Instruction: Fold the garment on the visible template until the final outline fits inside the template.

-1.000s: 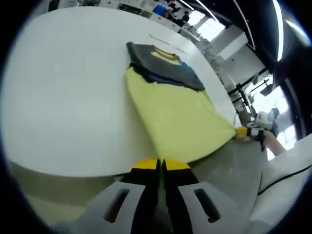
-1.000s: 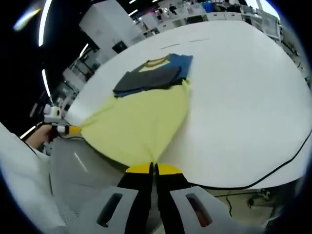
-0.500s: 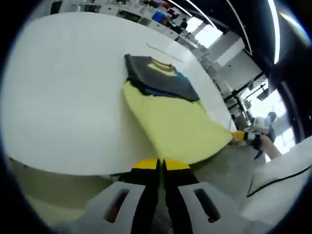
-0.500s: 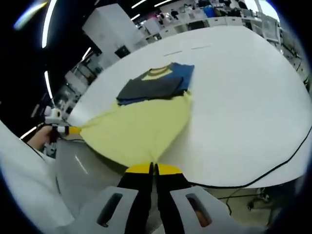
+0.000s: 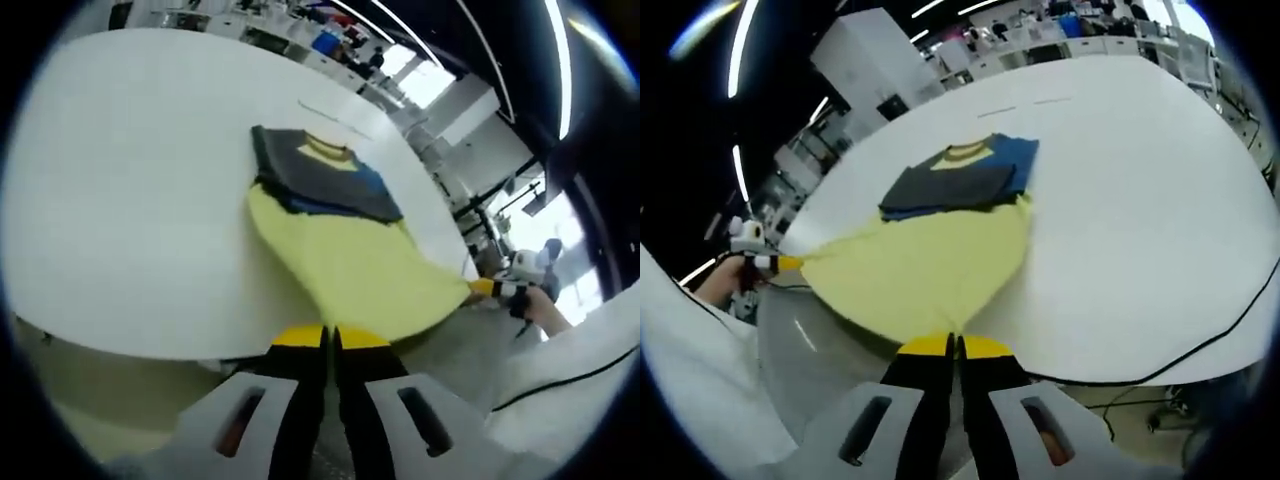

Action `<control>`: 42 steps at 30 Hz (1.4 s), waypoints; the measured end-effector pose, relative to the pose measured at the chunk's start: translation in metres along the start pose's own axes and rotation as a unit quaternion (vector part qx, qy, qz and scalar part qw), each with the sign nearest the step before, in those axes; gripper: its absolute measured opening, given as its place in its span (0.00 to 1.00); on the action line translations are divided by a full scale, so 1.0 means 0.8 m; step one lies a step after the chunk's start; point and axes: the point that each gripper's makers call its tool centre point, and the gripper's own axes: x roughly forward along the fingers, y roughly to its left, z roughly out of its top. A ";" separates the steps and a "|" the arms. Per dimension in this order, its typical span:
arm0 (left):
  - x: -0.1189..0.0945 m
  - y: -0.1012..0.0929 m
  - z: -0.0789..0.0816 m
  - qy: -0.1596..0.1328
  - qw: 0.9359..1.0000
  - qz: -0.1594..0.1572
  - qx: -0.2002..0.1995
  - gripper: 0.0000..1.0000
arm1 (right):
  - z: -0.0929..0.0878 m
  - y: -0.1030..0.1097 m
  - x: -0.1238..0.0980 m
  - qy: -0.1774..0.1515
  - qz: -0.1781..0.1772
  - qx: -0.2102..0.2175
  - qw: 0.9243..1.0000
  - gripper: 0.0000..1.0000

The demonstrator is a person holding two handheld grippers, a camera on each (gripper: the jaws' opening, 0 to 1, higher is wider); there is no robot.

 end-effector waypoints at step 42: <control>-0.044 -0.042 0.014 -0.037 0.999 -0.026 -0.008 0.00 | -0.009 0.027 -0.038 0.008 0.019 -0.026 0.999 0.03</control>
